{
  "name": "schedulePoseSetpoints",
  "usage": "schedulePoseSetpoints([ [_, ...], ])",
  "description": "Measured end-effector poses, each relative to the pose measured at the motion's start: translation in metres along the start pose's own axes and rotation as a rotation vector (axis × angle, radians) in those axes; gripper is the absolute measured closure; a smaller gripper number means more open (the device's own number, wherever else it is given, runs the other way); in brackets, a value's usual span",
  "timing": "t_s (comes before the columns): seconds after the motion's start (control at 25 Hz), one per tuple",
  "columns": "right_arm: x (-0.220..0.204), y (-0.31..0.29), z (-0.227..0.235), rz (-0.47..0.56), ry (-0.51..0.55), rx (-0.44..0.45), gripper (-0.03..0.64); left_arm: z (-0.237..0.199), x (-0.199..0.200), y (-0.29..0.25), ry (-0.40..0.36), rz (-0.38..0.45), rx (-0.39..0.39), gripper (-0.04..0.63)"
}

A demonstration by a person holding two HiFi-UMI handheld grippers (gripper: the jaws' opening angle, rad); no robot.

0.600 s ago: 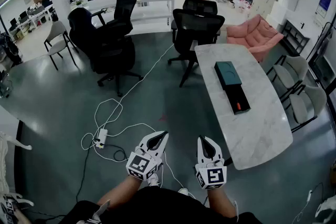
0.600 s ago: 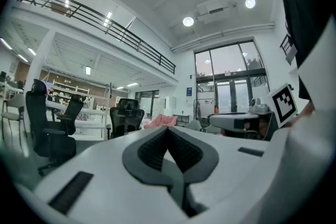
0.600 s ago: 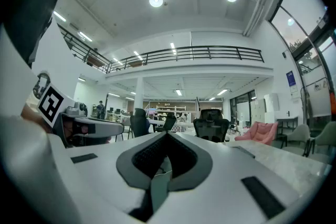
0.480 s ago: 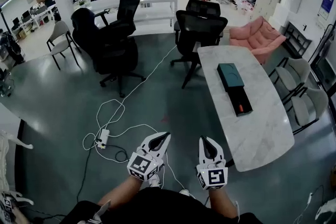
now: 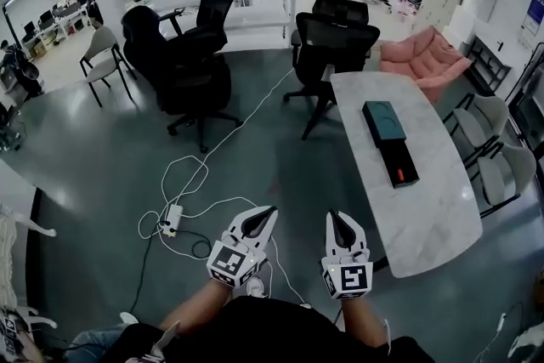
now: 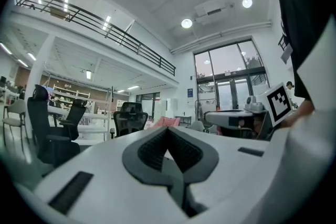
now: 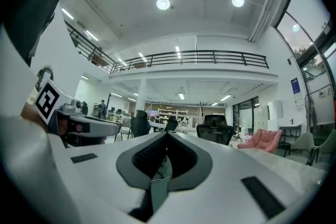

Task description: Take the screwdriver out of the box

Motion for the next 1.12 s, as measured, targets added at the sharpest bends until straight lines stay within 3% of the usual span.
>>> schedulePoseSetpoints([
  [0.52, -0.002, -0.025, -0.045, -0.027, -0.038, -0.105, 0.594, -0.054, -0.01, 0.025, 0.009, 0.0, -0.064, 0.592],
  [0.76, 0.0, -0.031, -0.048, -0.042, -0.029, -0.148, 0.594, -0.064, -0.011, 0.023, 0.049, 0.019, -0.089, 0.591],
  [1.12, -0.002, -0.052, -0.033, -0.03, -0.063, -0.13, 0.594, -0.078, -0.013, 0.001, 0.049, 0.015, -0.103, 0.591],
])
Point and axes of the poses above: the fingertips, and each gripper's own axes: y backward along the fingers, z to its right, x out of its top, the point moved 10 cm from there along y, backward along the fingers, and after that the axes turned 10 degrees about -x, right-handed, at the moved point
